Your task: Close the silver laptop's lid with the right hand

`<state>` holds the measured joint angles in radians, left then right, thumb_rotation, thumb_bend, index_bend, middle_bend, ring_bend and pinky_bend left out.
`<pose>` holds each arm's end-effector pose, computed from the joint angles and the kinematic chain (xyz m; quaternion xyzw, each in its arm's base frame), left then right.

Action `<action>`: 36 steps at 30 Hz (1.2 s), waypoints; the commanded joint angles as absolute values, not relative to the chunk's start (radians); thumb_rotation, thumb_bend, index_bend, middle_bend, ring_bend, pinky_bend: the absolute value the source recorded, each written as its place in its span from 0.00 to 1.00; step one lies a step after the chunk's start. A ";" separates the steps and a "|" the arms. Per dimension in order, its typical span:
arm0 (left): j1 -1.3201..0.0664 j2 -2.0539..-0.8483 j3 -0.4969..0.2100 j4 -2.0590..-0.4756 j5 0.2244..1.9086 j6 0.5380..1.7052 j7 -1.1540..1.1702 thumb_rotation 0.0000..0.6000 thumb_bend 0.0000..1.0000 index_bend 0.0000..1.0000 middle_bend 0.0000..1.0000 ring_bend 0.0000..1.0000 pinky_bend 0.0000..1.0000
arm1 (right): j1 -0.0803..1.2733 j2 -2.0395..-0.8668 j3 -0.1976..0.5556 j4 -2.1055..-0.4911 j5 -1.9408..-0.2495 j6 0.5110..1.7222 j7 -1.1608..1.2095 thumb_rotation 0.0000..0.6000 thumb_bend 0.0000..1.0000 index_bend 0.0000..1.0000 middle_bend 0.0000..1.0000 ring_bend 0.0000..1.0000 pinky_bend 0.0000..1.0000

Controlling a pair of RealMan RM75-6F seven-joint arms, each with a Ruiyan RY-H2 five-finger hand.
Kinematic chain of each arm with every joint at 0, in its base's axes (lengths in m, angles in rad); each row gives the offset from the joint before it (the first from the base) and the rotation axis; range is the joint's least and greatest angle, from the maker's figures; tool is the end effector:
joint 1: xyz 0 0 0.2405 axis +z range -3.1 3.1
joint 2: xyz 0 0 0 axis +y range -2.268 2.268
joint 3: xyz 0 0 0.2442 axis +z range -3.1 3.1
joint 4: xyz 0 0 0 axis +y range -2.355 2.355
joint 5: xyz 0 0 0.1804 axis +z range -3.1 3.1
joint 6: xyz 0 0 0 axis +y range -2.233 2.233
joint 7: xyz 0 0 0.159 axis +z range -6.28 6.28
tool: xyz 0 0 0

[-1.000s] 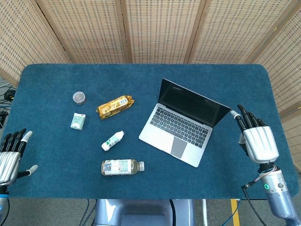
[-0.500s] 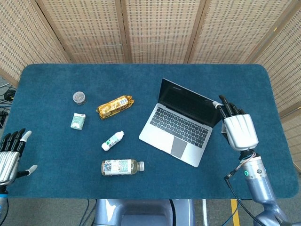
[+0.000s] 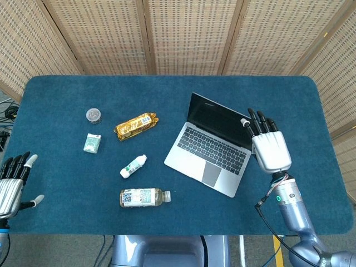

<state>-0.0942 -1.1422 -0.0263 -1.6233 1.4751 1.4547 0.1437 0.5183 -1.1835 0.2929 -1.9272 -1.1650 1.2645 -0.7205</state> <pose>-0.2908 0.1906 0.1664 -0.6210 -0.3727 -0.3392 0.6003 -0.1384 -0.3105 0.1528 0.6791 -0.2418 0.3757 0.5824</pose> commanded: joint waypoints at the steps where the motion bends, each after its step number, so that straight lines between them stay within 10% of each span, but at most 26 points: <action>1: -0.095 -1.143 -0.025 -1.623 1.475 1.453 0.144 1.00 0.06 0.00 0.00 0.00 0.00 | 0.538 -1.197 0.297 -1.915 -1.144 1.260 -0.740 1.00 1.00 0.15 0.00 0.00 0.14; 36: -0.110 -1.159 -0.023 -1.603 1.452 1.412 0.152 1.00 0.06 0.00 0.00 0.00 0.00 | 0.755 -1.302 0.350 -1.667 -0.821 1.124 -0.761 1.00 1.00 0.07 0.00 0.00 0.06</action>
<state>-0.1095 -1.1587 -0.0231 -1.6037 1.4530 1.4126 0.1522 0.7473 -1.2940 0.3510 -1.6789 -0.8330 1.1301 -0.7616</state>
